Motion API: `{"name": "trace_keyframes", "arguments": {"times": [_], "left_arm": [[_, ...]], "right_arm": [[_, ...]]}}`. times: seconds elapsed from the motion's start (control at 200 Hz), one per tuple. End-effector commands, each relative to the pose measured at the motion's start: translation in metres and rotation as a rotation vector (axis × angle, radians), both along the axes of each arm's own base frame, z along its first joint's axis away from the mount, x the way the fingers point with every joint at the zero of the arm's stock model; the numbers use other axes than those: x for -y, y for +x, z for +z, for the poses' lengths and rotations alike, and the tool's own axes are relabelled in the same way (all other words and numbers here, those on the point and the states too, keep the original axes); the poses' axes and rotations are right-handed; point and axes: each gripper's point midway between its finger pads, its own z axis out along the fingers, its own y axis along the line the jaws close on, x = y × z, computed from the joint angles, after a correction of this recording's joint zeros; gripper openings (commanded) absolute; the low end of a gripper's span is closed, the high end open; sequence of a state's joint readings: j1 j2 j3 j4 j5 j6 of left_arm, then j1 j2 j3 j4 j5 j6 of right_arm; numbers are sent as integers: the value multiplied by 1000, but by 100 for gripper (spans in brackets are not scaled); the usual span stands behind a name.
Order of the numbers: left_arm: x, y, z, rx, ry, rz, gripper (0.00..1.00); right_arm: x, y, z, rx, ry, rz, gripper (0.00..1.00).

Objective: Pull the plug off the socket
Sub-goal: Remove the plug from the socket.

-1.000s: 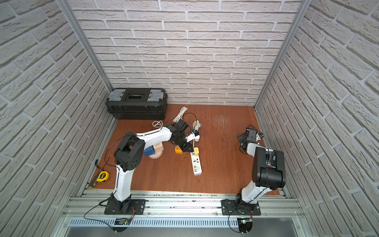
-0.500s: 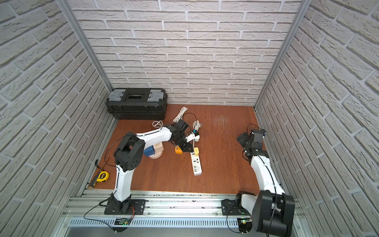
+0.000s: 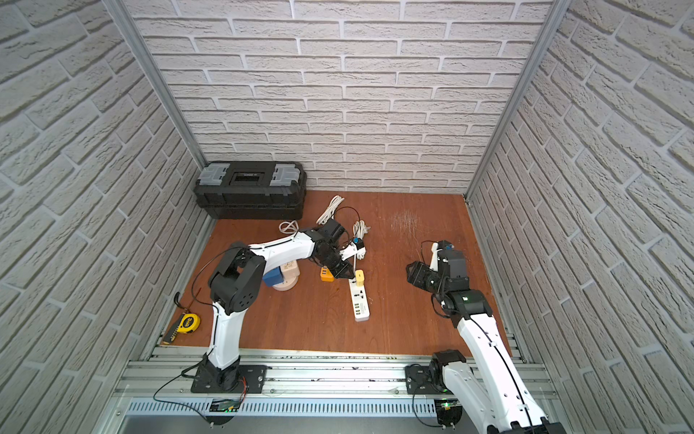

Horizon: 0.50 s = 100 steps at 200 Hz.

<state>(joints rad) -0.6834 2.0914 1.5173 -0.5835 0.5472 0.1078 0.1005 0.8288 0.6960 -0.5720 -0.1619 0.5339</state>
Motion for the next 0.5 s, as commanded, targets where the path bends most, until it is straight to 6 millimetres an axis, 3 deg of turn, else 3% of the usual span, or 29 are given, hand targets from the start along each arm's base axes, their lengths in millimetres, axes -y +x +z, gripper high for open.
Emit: {"name": "trace_keyframes", "arguments": {"times": [0.0, 0.14, 0.28, 0.495], "left_arm": [[-33, -8, -59, -46, 189, 32, 0], [-33, -9, -60, -50, 190, 31, 0], [-33, -9, -62, -50, 192, 32, 0], [-34, -9, -62, -51, 196, 32, 0]], "right_arm": [[-19, -11, -17, -52, -22, 101, 64], [-44, -14, -25, -62, -39, 200, 61], [-70, -14, -31, -60, -58, 292, 51], [-104, -10, -42, -63, -160, 392, 51]]}}
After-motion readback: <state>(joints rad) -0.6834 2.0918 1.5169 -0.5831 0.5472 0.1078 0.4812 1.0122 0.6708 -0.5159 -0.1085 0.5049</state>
